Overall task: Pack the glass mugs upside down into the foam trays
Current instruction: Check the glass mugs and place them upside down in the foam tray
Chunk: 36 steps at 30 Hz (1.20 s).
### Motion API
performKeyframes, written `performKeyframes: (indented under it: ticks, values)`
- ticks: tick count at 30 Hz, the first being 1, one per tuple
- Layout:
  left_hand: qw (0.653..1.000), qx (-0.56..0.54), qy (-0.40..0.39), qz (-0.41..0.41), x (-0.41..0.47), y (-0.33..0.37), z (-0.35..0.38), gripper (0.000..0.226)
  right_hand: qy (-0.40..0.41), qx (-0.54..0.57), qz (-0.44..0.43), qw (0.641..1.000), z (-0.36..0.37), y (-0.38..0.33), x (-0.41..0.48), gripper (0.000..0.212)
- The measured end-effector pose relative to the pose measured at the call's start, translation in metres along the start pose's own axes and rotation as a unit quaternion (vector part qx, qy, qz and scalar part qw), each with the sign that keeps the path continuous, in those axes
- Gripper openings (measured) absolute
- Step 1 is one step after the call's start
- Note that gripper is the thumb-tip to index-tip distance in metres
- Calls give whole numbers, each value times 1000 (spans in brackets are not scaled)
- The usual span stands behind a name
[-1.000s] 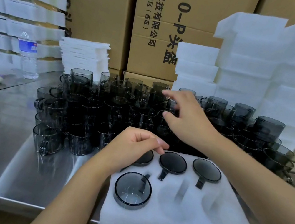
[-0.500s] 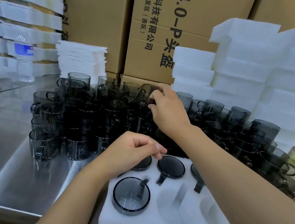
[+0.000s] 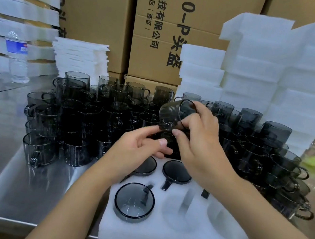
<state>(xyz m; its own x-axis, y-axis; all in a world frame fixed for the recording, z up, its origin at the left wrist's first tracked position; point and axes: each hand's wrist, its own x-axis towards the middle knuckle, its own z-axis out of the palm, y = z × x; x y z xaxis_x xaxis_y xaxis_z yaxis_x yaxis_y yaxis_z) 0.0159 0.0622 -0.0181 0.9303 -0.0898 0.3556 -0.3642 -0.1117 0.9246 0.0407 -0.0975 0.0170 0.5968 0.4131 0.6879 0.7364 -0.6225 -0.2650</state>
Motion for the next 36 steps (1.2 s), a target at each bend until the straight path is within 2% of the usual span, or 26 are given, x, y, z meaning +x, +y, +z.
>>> performKeyframes:
  ticks: [2,4,6,10,15,21,36]
  values:
    - [1000,-24,13,3,0,-1,0,70,2,14,20,1000,5,3,-7,7]
    - [999,-22,24,8,-1,0,0,74,10,52,50,997,6,7,-12,6]
    - [1000,-2,26,12,-1,-1,0,67,31,110,95,989,4,12,-18,2]
    - [1000,22,19,11,-1,-3,-1,50,109,191,122,968,-1,13,-25,24]
    - [1000,18,7,22,-4,-1,-2,45,95,230,158,956,-1,14,-26,30]
    - [999,25,-1,22,-4,0,-2,35,74,206,140,966,2,15,-28,45]
    - [999,34,-35,21,0,-2,-3,36,90,187,110,972,3,21,-28,57]
